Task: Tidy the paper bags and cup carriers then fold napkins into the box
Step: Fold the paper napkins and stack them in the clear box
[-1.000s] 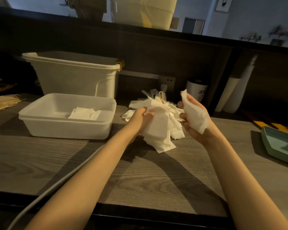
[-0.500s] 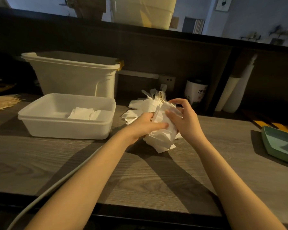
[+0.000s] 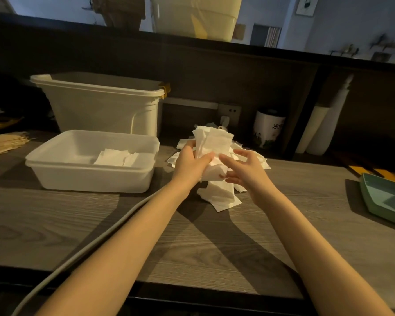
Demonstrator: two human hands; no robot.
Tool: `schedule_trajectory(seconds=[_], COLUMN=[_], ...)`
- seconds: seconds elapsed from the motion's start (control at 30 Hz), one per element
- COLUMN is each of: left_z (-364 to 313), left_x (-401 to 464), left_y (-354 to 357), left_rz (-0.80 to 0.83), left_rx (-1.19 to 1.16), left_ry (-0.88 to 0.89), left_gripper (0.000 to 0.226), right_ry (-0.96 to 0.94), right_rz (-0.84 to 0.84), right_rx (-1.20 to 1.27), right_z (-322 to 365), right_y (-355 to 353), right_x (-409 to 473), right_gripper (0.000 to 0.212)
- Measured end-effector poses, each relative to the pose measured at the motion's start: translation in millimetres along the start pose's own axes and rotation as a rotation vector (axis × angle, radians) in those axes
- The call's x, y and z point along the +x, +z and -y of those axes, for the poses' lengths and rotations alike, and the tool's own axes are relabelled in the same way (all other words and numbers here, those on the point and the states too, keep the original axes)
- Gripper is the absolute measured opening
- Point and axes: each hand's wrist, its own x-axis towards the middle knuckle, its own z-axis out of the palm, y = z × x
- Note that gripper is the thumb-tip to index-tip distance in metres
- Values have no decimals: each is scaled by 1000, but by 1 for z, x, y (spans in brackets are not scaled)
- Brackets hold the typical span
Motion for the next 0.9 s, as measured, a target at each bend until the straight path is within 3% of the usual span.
schedule_trajectory(seconds=[0.13,0.4,0.57,0.73,0.9], left_z=[-1,0,1,4,-1], left_x=[0,0,1,-1,-1], left_y=[0,-2,-2,-6,-8], left_rz=[52,103,137,370,321], left_rx=[-51,-218,-272,-158,-208], left_ry=[-13,-231,-305,-175,-144], left_gripper=[49,37,38,60,65], right_ry=[-63,-76,-152,-194,-191], right_rz=[-9,33,2,-32,-71], right_rx=[-10,-32,-188,-264,-302], right_z=[-2,-2,-4,-6,-9], right_y=[-4,-9,-5,-5,-8], right_x=[-1,-1,1,4,7], right_gripper=[68,76,88,87,73])
